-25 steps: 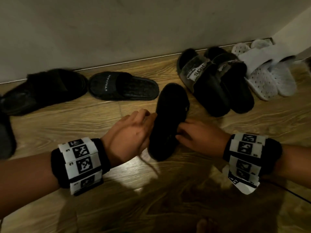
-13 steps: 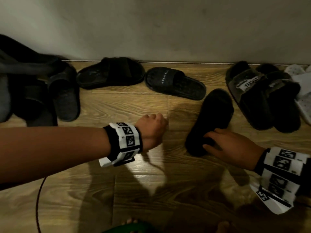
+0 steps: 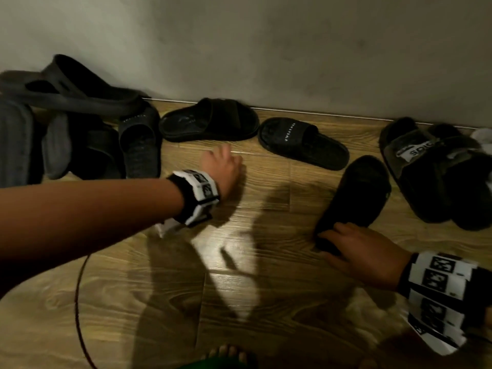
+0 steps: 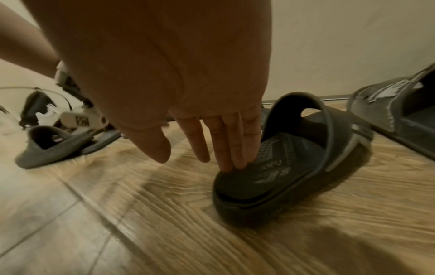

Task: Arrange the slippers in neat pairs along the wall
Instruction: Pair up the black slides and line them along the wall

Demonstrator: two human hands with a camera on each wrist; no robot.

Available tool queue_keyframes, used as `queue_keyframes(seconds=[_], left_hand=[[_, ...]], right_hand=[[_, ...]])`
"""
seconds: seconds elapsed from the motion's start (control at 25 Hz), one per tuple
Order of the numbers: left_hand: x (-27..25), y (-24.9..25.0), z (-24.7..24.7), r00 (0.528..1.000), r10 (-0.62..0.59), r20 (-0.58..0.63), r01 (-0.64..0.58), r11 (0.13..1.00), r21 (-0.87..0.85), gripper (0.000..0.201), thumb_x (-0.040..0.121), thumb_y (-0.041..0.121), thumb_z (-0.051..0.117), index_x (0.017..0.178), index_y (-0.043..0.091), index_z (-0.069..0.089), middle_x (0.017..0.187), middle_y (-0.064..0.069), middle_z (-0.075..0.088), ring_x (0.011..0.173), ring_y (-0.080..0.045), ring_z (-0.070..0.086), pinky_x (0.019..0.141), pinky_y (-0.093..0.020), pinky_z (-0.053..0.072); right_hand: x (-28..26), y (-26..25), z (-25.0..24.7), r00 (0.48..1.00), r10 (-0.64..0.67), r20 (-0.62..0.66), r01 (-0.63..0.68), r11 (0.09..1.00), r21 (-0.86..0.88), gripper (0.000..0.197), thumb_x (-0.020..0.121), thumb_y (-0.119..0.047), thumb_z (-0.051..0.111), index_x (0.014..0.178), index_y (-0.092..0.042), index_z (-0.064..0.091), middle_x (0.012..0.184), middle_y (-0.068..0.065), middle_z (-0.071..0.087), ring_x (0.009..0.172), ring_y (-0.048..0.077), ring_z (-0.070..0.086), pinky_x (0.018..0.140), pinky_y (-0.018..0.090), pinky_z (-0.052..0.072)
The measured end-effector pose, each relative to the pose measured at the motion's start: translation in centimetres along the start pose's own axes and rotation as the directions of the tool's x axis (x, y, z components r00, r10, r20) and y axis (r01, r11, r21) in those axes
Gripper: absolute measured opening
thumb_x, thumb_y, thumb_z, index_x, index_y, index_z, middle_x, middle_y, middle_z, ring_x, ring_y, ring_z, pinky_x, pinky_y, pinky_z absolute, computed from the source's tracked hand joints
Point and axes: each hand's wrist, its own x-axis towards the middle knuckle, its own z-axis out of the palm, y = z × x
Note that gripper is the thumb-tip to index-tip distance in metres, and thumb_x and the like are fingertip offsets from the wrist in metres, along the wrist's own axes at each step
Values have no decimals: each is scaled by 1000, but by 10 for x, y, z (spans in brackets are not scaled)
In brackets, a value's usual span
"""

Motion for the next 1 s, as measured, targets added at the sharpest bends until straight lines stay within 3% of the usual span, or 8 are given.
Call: queue_keyframes(seconds=[0.08,0.16,0.28,0.44,0.56,0.68,0.88,1.0], left_hand=[[19,-30,-4,987,-139,-78,132,987,-95,37,94,23,44,130,13,47,132,-27,41,121,-43,43,97,-47,40],[35,-48,-3,985,-171,-18,165,970,-180,41,92,31,52,130,15,49,133,-30,42,126,-47,38,104,-51,38],[47,-60,-6,987,-100,126,134,947,-293,48,91,37,54,134,17,53,134,-28,50,129,-44,37,110,-47,36],[43,-61,-15,991,-14,136,48,968,-246,48,93,35,50,138,18,51,135,-27,48,128,-39,42,109,-42,38],[25,-42,-15,966,80,246,-7,958,-286,49,91,38,53,135,15,52,137,-19,50,131,-31,41,110,-35,35],[-1,-8,-10,953,142,266,-44,938,-344,51,89,44,53,129,13,53,132,-15,55,125,-29,47,106,-34,37],[-37,44,-12,901,288,324,-159,915,-371,82,87,52,52,149,5,23,141,-17,40,130,-32,46,110,-39,40],[-40,56,-26,862,380,334,-253,896,-366,75,87,52,52,145,11,29,135,-14,47,123,-30,52,102,-41,46]], right_hand=[[2,10,1,999,39,-3,-39,998,-44,53,96,-53,37,142,-27,38,137,3,45,120,22,46,94,32,41],[3,24,3,998,56,11,-55,996,-69,59,95,-54,39,147,-25,31,148,7,36,128,27,42,100,35,41],[3,41,5,993,48,105,-45,998,-32,66,94,-57,37,151,-28,18,153,12,28,135,33,36,108,41,38],[-1,56,10,982,69,177,-68,998,-15,71,93,-63,30,152,-30,8,153,13,28,136,33,37,107,40,39],[-2,64,9,979,113,167,-110,994,-28,68,94,-62,28,152,-28,13,152,12,28,133,35,41,105,41,40],[3,72,7,976,154,155,-155,988,-6,63,94,-61,28,149,-30,24,149,14,32,127,36,47,104,42,42],[10,90,2,972,198,127,-211,972,107,57,94,-59,33,144,-30,36,142,14,38,123,36,51,106,42,41],[7,92,3,973,206,103,-214,975,67,57,95,-58,35,144,-28,36,142,16,39,125,37,47,106,44,40]])
